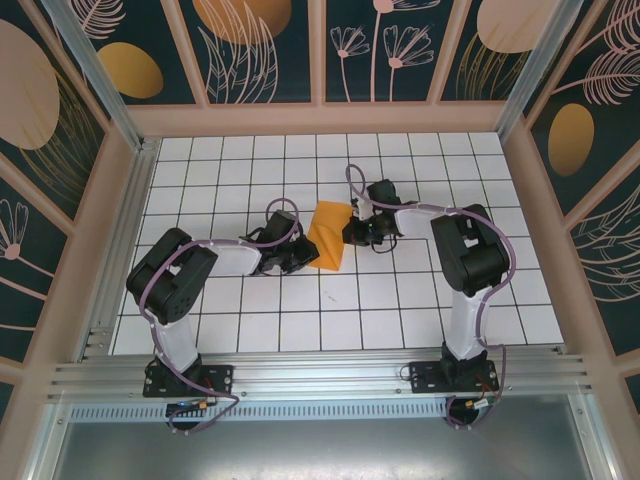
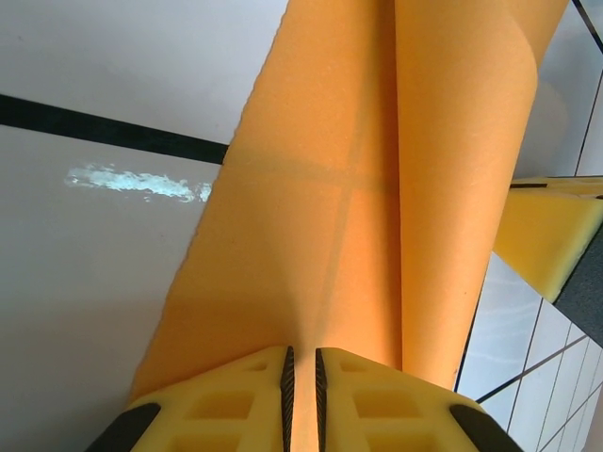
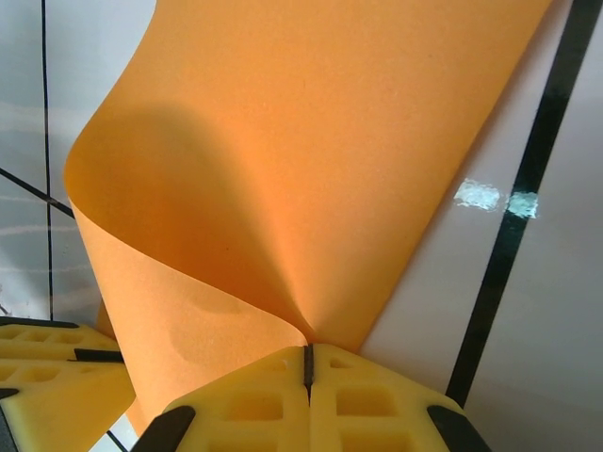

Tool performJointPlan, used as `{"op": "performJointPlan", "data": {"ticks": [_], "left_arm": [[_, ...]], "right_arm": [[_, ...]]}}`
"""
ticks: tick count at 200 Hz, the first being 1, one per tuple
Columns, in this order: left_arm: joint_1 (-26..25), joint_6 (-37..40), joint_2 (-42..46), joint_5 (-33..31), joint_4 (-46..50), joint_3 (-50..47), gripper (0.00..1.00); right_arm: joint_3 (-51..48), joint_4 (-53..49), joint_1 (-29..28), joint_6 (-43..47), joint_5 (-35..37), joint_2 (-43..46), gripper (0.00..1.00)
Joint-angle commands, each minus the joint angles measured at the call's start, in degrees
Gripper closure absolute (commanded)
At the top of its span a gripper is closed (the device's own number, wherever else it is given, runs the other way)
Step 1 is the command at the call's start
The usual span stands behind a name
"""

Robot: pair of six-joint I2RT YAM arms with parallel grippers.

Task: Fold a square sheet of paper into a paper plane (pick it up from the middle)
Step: Fold the triangle a second time at the center of the table.

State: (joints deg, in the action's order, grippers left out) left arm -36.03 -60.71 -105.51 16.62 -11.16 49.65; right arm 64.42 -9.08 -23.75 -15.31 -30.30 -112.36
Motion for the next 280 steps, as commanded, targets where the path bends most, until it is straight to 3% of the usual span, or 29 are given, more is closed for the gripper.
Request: {"op": "performJointPlan", "data": {"ticks": [1, 41, 80, 128, 280], "left_arm": [[-0.27, 1.95, -0.24, 0.68, 2.17, 2.58, 0.83], [-0.27, 3.68, 0.79, 2.15, 2.0, 5.77, 0.81], [-0.29, 1.97, -0.73, 6.38, -4.01, 8.18, 0.83], [-0.62, 1.99, -4.37, 6.74, -3.59, 8.81, 0.87], [-0.88, 1.82, -7.97, 7.2, -3.73, 8.96, 0.86]], "right_arm": [[1.36, -2.29, -0.6, 1.16, 2.75, -1.02, 0.96], [1.63, -2.95, -0.86, 1.25, 4.15, -1.71, 0.97], [1.58, -3.05, -0.86, 0.99, 4.29, -1.96, 0.97], [1.49, -2.79, -0.86, -0.2, 3.59, -2.0, 0.98], [2.76, -3.22, -0.79, -1.12, 3.36, -2.05, 0.97]]}}
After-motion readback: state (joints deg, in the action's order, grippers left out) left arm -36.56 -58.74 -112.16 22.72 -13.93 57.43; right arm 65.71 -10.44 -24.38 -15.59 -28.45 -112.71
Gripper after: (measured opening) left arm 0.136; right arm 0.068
